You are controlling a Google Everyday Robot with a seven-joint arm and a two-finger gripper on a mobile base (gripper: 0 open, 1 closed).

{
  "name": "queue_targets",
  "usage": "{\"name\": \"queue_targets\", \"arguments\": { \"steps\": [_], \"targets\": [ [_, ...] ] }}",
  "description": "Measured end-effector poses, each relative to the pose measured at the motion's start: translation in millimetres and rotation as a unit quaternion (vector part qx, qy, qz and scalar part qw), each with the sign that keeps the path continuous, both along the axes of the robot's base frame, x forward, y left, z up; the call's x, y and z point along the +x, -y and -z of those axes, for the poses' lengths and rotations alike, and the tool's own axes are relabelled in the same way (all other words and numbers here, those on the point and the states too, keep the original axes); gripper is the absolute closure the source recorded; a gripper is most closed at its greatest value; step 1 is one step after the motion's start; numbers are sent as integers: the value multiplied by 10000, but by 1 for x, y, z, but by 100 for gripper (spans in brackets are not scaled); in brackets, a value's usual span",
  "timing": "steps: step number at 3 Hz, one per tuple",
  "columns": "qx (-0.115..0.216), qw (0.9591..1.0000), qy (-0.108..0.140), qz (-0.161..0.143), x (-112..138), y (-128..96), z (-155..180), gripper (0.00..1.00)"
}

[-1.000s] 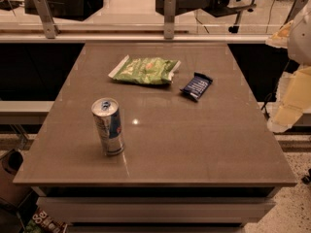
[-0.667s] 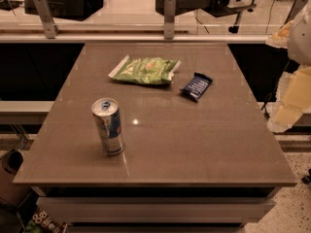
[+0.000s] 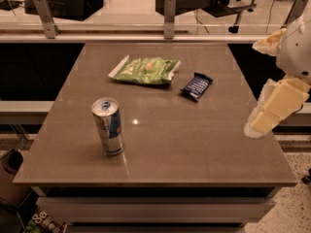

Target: Knock redbull can over

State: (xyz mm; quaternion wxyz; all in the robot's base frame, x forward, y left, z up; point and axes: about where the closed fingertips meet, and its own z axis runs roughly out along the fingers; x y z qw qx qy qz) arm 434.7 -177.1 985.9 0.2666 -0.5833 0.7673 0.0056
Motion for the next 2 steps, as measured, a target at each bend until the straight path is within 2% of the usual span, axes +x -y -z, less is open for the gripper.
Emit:
{"name": "queue_targets", "arguments": {
  "steps": [1,2],
  "targets": [
    [509,9986,123,-84,2,-27,4,0],
    [953,9949,216,-268,11,-60,7,0]
  ]
}}
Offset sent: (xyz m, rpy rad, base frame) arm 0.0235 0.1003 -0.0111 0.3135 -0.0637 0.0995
